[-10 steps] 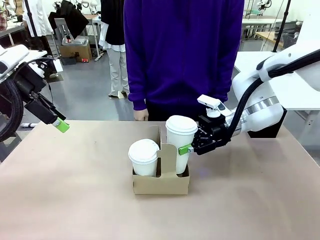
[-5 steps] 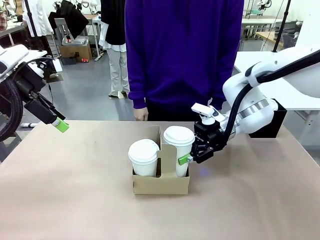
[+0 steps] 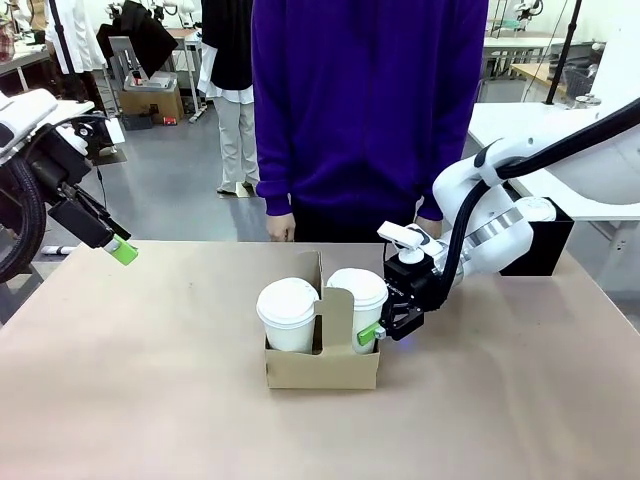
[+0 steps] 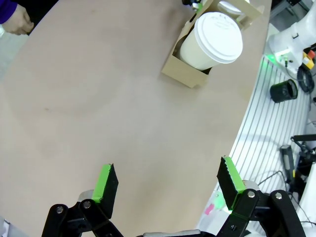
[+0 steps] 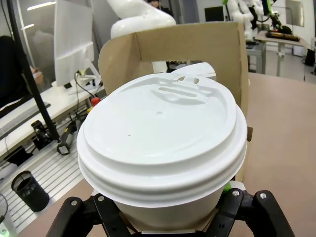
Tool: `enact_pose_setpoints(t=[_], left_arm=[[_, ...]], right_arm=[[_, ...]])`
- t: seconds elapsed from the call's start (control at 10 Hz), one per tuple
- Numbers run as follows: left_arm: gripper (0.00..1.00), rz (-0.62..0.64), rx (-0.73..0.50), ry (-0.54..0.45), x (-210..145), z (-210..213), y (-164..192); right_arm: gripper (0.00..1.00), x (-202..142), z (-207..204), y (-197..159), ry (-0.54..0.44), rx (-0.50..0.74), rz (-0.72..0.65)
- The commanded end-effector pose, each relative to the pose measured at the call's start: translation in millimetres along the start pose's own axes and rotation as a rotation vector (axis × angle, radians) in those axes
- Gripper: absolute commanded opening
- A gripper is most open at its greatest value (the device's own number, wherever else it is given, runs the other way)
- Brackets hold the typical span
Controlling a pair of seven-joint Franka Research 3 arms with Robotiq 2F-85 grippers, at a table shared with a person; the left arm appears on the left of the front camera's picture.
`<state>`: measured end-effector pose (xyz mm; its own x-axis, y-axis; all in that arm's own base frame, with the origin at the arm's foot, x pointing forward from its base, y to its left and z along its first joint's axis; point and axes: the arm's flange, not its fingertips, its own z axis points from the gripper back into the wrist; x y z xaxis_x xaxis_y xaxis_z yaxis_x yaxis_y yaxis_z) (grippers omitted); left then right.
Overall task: Pour a drink into a cup and package it in a carrier.
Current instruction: Insert the held 600 ml Paper Cup into the Cup Carrier.
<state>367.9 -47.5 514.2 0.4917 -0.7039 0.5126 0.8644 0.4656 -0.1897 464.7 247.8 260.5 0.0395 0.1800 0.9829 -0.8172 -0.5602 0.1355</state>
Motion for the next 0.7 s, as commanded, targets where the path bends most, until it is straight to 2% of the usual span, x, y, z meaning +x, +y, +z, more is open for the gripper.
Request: enact_pose_setpoints(t=[0.0,0.1,0.2,0.6], left_arm=[[1.00,-0.003,-0.009,-0.020,1.3,0.1,-1.4],[1.00,-0.003,-0.009,-0.020,1.3,0.1,-1.4],[1.00,-0.003,-0.009,-0.020,1.3,0.1,-1.4],[1.00,-0.003,-0.009,-0.020,1.3,0.1,-1.4]], right_arm=[[0.81,0.2,2.5,-4.2,-0.005,0.038,0.050],[0.81,-1.2,4.8,-4.7,-0.003,0.031,0.064],[1.00,-1.3,5.2,-4.5,-0.005,0.025,0.077],[1.00,13.6,20.4,7.8,0.010,-0.016,0.102]])
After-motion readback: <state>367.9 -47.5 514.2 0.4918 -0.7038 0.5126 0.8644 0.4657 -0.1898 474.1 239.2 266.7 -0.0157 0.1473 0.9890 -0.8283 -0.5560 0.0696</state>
